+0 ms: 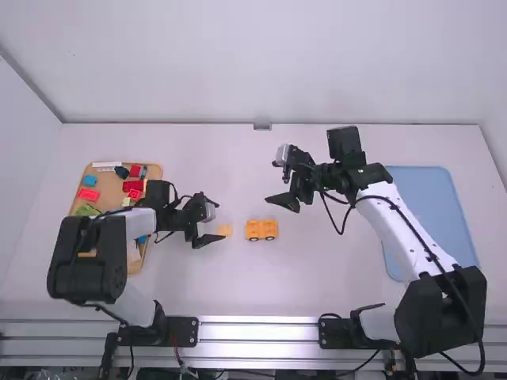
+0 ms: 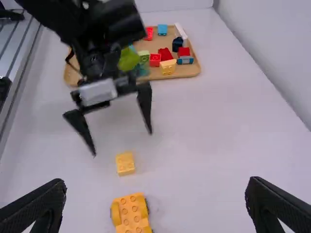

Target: Assemble lego blocks to make yellow taxi

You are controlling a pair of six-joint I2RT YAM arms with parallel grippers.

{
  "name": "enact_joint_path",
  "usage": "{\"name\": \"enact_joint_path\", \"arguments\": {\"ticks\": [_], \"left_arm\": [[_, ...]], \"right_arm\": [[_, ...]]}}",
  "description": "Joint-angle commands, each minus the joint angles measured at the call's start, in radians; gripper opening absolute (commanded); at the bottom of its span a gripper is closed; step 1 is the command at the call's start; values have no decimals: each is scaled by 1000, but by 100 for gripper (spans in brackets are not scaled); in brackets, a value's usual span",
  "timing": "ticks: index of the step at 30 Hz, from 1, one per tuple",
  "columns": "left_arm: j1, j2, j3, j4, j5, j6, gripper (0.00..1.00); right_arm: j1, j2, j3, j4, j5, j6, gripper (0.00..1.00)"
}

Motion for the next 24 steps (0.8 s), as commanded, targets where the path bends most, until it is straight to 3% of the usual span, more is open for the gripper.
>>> {"name": "enact_joint_path", "arguments": {"ticks": [1,6,9,12,18,24], "left_arm": [[5,93,44,-11,106,108,99],[3,235,87,-25,107,192,100],[5,283,100,-18,100,238,94],[5,315,115,-20,89,229,83],[4,322,102,1,48,226,50],[4,322,58,66,44,226,48]], "right_arm": [[4,-8,-87,64,-1,69,99],[0,-9,-307,418,-27,191,99],[-32,-9,-372,557,-67,253,99],[-57,-9,-394,576,-131,227,99],[-77,-8,-397,543,-124,206,99],[-77,-8,-397,542,-122,206,98]]}}
